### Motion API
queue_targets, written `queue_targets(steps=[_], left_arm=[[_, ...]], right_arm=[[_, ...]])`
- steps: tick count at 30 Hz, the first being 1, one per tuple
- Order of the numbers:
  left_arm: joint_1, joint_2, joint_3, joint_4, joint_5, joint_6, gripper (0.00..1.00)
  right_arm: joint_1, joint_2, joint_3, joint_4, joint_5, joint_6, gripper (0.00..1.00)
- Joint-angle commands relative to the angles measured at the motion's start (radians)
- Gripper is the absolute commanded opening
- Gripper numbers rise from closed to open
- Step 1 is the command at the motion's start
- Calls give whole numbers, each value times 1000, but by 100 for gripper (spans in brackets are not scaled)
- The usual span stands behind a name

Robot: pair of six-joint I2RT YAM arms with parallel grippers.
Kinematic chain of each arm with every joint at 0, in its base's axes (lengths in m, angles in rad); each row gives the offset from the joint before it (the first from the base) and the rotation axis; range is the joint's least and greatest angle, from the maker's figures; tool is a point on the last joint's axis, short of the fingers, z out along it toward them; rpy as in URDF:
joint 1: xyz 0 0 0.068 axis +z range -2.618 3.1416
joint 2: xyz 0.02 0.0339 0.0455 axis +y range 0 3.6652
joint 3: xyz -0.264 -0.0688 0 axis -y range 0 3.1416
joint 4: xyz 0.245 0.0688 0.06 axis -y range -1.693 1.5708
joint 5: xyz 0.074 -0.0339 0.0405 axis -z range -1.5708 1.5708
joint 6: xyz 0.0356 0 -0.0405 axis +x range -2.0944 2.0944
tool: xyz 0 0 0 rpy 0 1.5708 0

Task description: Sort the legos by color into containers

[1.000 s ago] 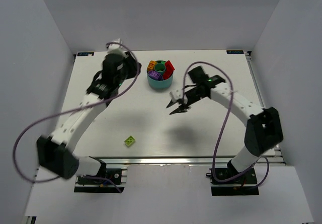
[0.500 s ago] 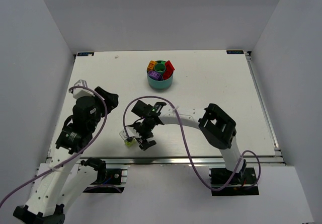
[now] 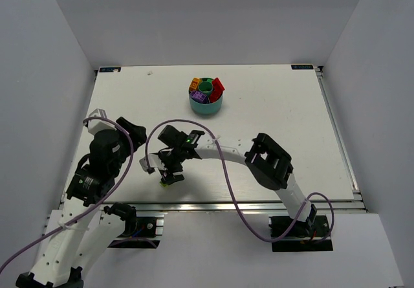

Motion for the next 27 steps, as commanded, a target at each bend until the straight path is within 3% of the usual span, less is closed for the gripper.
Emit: queue_targets(steps=[1,10,20,22,24,26,27], left_arm=[[-1,-23,15,-18,-30,-7,80],[-1,-69,-2,-37,-58,-45,80],[-1,-100,26,-80,-109,-76,80],[-1,-107,26,-81,-118,-84,79],[-1,-120,20,-75,-124,-96,79],[-1,-130,6,-65,-123,-108,79],[-1,-133,-9,-52,-119,-113,79]], right_arm=[[20,21,30,4,-10,23,78],[24,66,49,-1,-5,39,68],[12,4,12,22,-29,43,30],[-17,-55,-3,41,-43,89,28],[-67,-113,0,76,-66,140,17],[-115,-140,27,94,-71,233,0],[-173,-158,40,126,-68,272,0]])
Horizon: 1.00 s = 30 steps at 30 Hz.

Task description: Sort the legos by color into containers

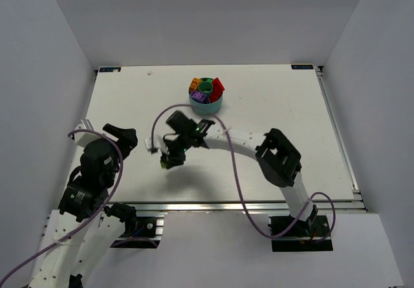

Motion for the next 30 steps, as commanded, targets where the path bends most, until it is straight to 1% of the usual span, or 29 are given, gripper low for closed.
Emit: queue_targets(steps=[1,2,3,4,5,6,7,8,9,11,12,14,15,19,24,30], left_arm=[[-1,-16,-18,19,-15,-27,79],[-1,-17,-27,26,-10,-35,79],[-1,-16,-48,45,-5,-39,79],[-1,-16,-59,54,5,-42,79],[-1,-14,-68,65,11,-48,79],[-1,-13,-78,83,18,-52,79],[-1,-10,-96,92,27,-55,79],[-1,-7,-102,100,33,-58,79],[-1,-4,-108,115,36,-58,79],[-1,12,-116,126,44,-56,79],[-1,19,-118,134,47,-55,79],[-1,36,-119,141,54,-52,79],[-1,42,-121,146,56,-52,79],[-1,58,-127,161,65,-55,79],[-1,65,-142,177,71,-58,79],[-1,87,-148,192,81,-53,80]], right_arm=[[-151,-129,61,120,-27,175,0],[-180,-132,95,131,-18,235,0],[-241,-135,113,141,-9,266,0],[-272,-134,132,175,7,300,0],[-300,-132,167,193,49,335,0],[-347,-122,186,210,77,404,0],[-369,-114,207,242,108,439,0],[-389,-102,232,249,170,473,0],[-424,-68,293,252,201,523,0],[-453,-27,365,240,256,568,0],[-484,10,426,237,263,605,0],[-496,24,463,252,290,634,0],[-525,61,489,258,300,642,0],[-556,102,520,279,297,670,0],[-578,119,483,279,269,674,0],[-578,116,408,276,243,636,6]])
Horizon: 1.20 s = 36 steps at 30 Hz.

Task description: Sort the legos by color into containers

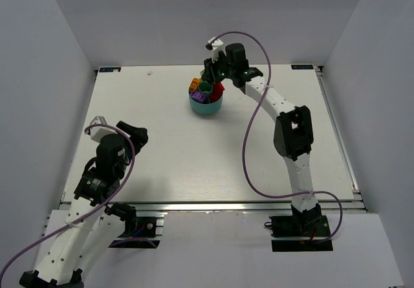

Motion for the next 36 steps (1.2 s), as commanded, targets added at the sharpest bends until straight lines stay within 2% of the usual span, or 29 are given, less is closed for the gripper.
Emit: queue_targets(steps=[1,9,16,26,29,30,36], left_arm=[[-1,13,-9,28,18,1,79],[-1,24,-22,47,26,3,80],[-1,28,-29,55,31,0,80],[-1,30,-26,52,32,-2,80],[-1,31,-22,50,32,-2,80],[-1,31,-19,51,32,-2,80],[0,31,-17,59,38,-2,80]], right_arm=[[1,-15,-15,21,-28,-13,7],[1,-6,-43,10,-39,-52,14],[1,20,-28,10,-29,-69,32],[3,37,-9,19,-36,-72,42],[4,29,-3,19,-40,-75,50],[4,26,-3,19,-48,-76,56],[10,-20,-23,32,-71,-81,68]])
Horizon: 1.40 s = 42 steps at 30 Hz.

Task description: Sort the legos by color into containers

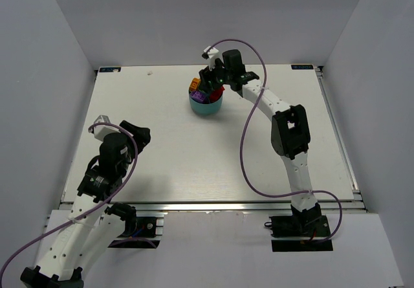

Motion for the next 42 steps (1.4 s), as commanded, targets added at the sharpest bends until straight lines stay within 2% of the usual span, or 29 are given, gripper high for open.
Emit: queue_targets(steps=[1,2,3,7,11,12,13,14,16,19,23,27,33,42], left_arm=[[-1,2,12,17,15,-2,80],[-1,2,13,17,18,-2,80],[-1,2,15,17,19,1,80],[-1,1,32,32,30,21,79],[-1,-8,23,106,111,50,81],[0,-10,15,156,131,64,84],[0,-12,9,176,148,67,98],[-1,-12,-2,201,165,69,98],[-1,-2,-8,254,214,79,98],[0,22,-14,322,281,102,98],[0,74,1,396,354,133,98],[-1,126,21,431,413,151,98],[-1,177,67,433,440,182,98],[0,177,53,454,446,171,98]], right_arm=[[8,-73,12,43,-35,-10,70],[11,-82,12,37,-40,-10,72],[11,-93,10,32,-49,-13,89],[14,-201,-14,0,-67,-53,89],[5,-333,-82,-100,-75,-125,89],[-9,-403,-114,-140,-63,-140,89],[-15,-441,-179,-155,-47,-151,89],[-25,-476,-215,-172,-28,-162,89],[-81,-580,-299,-218,-32,-148,89],[-205,-686,-358,-261,-132,-61,89],[-344,-786,-465,-302,-34,100,89],[-404,-852,-555,-356,44,128,89],[-409,-1020,-755,-266,140,130,90],[-411,-1033,-795,-263,98,151,89]])
